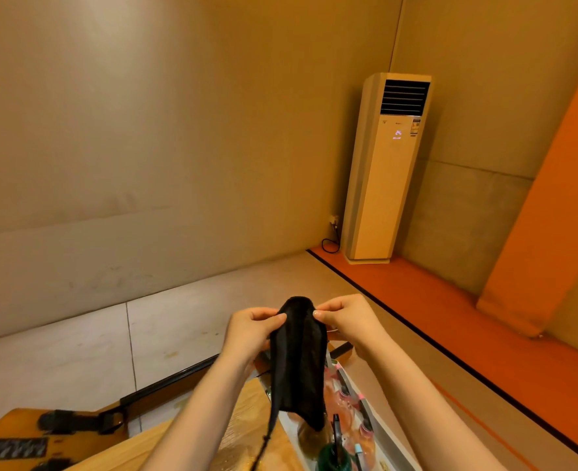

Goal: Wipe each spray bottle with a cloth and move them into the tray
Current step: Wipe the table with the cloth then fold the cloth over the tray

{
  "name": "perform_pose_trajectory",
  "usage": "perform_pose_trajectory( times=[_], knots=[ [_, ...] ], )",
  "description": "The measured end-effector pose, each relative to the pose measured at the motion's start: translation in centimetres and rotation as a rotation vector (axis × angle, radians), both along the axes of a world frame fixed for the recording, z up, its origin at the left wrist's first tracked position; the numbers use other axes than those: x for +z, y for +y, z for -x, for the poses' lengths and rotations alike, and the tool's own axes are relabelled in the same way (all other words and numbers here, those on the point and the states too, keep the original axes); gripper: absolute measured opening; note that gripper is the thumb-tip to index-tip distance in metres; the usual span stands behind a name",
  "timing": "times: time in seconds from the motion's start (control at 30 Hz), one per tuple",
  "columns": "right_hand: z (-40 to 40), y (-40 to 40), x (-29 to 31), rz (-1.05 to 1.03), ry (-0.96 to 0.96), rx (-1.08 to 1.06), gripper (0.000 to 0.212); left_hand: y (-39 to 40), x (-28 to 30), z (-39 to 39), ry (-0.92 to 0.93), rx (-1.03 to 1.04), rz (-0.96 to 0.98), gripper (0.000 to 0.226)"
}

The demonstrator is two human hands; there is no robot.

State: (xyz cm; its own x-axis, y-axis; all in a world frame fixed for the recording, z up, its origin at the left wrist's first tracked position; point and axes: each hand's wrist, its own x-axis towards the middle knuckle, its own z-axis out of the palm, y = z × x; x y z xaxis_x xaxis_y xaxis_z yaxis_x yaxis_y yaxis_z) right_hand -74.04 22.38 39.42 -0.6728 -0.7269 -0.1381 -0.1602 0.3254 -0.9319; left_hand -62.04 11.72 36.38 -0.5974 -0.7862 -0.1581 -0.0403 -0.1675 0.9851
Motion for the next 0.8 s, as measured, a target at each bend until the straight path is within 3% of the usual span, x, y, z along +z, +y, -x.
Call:
perform_pose_trajectory(
  times=[0.43, 0.67, 0.8],
  knots=[
    [-1.1, 0.8, -0.9, 0.150, -0.154, -0.027, 0.007, 2.6, -1.0, 0.5, 0.134, -0.090, -0.138, 0.015],
    [-1.0, 1.4, -1.0, 0.230, -0.314, 0.119, 0.007, 2.7, -1.0, 0.3, 0.129, -0.076, -0.094, 0.007],
    [-0.9, 1.7, -1.2, 0.302, -0.387, 0.214, 0.018, 2.5, -1.1, 0.5, 0.154, -0.063, -0.098, 0.006]
  ],
)
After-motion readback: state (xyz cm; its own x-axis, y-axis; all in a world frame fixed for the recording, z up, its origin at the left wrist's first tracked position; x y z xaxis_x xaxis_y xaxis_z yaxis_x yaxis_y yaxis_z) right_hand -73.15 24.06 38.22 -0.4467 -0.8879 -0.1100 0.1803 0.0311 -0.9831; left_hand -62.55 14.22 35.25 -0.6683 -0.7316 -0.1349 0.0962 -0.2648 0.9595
